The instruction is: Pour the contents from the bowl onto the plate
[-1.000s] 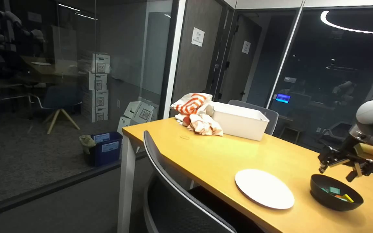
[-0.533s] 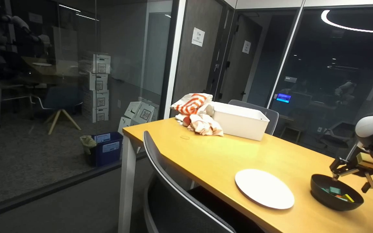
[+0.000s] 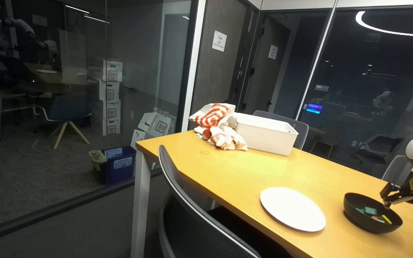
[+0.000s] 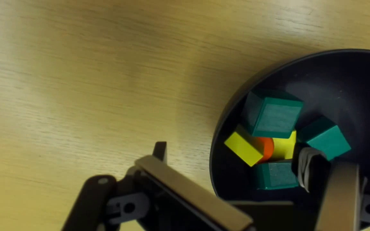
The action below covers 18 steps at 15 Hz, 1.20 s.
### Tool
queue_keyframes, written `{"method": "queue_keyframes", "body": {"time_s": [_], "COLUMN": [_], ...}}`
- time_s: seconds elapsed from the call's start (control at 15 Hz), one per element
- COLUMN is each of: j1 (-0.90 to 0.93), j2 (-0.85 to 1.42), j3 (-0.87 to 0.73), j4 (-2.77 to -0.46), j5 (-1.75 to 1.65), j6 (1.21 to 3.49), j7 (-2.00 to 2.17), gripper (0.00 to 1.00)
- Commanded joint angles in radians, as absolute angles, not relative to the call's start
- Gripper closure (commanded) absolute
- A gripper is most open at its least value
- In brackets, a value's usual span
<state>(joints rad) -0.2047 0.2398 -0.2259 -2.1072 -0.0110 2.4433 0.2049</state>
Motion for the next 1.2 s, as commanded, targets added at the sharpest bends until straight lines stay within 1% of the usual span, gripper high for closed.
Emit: {"method": "queue_keyframes", "body": {"time_s": [0.0, 0.33, 0.67, 0.73, 1.0, 1.07, 1.13], "j1": [-0.219, -0.242, -0.318, -0.332, -0.364, -0.364, -0.362], "j2": [0.281, 0.305, 0.337, 0.336, 0.327, 0.326, 0.325], "j3": [-0.216, -0.208, -0.165, -0.154, -0.115, -0.110, -0.104], "j4": [-2.072, -2.089, -2.095, -2.098, -2.100, -2.100, -2.101], "j5": [0.025, 0.067, 0.241, 0.272, 0.354, 0.359, 0.362], "j6": [2.480, 2.547, 2.567, 2.570, 2.559, 2.556, 2.554], "j7": [0.144, 0.058, -0.098, -0.135, -0.257, -0.273, -0.286], "gripper": [0.00, 0.00, 0.00, 0.17, 0.51, 0.57, 0.66]}}
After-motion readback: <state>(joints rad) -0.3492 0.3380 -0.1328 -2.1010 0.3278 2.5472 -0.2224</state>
